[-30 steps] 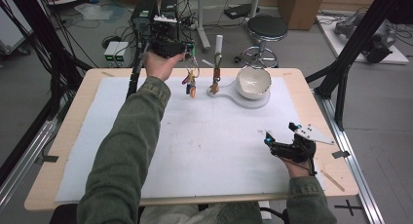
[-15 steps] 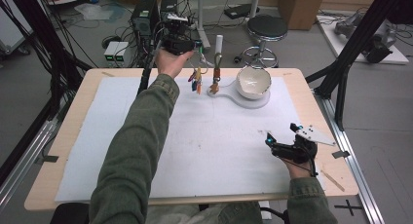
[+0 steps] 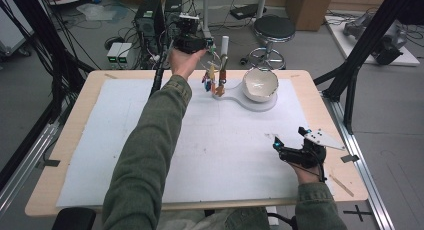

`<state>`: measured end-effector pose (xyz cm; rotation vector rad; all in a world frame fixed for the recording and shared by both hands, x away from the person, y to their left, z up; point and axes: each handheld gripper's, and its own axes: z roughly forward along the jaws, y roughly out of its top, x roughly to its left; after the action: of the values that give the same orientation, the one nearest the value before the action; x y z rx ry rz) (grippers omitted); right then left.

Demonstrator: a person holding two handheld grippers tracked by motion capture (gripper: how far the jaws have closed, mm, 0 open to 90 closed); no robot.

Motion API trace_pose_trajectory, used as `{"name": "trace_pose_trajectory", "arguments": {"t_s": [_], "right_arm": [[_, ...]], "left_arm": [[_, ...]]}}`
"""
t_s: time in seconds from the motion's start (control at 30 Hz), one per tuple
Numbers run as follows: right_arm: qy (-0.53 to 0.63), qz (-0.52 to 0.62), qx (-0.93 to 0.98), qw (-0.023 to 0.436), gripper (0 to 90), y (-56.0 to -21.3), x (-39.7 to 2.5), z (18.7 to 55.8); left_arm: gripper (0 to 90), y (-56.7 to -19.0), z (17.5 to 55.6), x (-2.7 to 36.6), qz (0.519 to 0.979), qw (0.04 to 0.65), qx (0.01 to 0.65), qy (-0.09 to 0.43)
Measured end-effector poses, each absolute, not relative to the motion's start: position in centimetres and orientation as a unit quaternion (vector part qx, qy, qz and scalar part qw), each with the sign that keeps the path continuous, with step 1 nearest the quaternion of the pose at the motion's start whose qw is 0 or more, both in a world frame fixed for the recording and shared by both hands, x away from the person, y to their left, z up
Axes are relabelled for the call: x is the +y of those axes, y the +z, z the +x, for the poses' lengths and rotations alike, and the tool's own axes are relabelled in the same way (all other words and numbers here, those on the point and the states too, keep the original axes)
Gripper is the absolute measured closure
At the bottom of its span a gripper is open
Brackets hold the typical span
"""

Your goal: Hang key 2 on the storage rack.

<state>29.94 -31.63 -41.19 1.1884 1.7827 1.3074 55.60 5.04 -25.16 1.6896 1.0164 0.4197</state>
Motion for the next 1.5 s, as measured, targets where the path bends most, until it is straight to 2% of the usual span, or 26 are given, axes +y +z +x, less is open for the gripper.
{"name": "trace_pose_trajectory", "arguments": {"t_s": [0.27,0.4,0.53,0.57,0.67,0.73,0.87,0.93,1.1,1.13,1.5], "right_arm": [[0.496,0.447,0.678,0.309,1.8,-41.2,-31.5,30.0],[0.496,0.444,0.68,0.309,1.8,-41.2,-31.5,29.9],[0.495,0.443,0.681,0.309,1.8,-41.2,-31.5,29.9],[0.494,0.443,0.682,0.308,1.8,-41.3,-31.5,29.9],[0.492,0.445,0.682,0.308,1.8,-41.3,-31.5,29.8],[0.492,0.443,0.683,0.31,1.8,-41.3,-31.6,29.7],[0.491,0.447,0.681,0.308,1.8,-41.2,-31.7,29.6],[0.491,0.447,0.681,0.309,1.8,-41.2,-31.7,29.6],[0.49,0.446,0.682,0.309,1.8,-41.2,-31.6,29.6],[0.49,0.446,0.682,0.309,1.8,-41.2,-31.6,29.6],[0.491,0.443,0.684,0.308,1.8,-41.2,-31.4,30.0]], "left_arm": [[87.1,-26.0,56.3,3.7,0.711,0.529,0.431,0.17],[87.1,-26.8,56.5,3.2,0.729,0.508,0.424,0.174],[86.6,-26.4,56.3,3.3,0.714,0.519,0.435,0.179],[83.9,-26.1,56.1,3.4,0.702,0.522,0.446,0.188],[66.6,-25.2,55.8,4.2,0.669,0.531,0.475,0.212],[55.4,-24.9,55.7,4.7,0.657,0.544,0.481,0.2],[40.6,-25.0,55.3,5.9,0.637,0.564,0.491,0.189],[30.0,-25.4,55.3,6.7,0.625,0.573,0.501,0.173],[4.3,-26.2,55.4,8.3,0.62,0.562,0.522,0.167],[1.6,-26.3,55.2,8.5,0.621,0.559,0.522,0.169],[1.6,-27.4,54.1,10.5,0.66,0.537,0.493,0.184]]}}
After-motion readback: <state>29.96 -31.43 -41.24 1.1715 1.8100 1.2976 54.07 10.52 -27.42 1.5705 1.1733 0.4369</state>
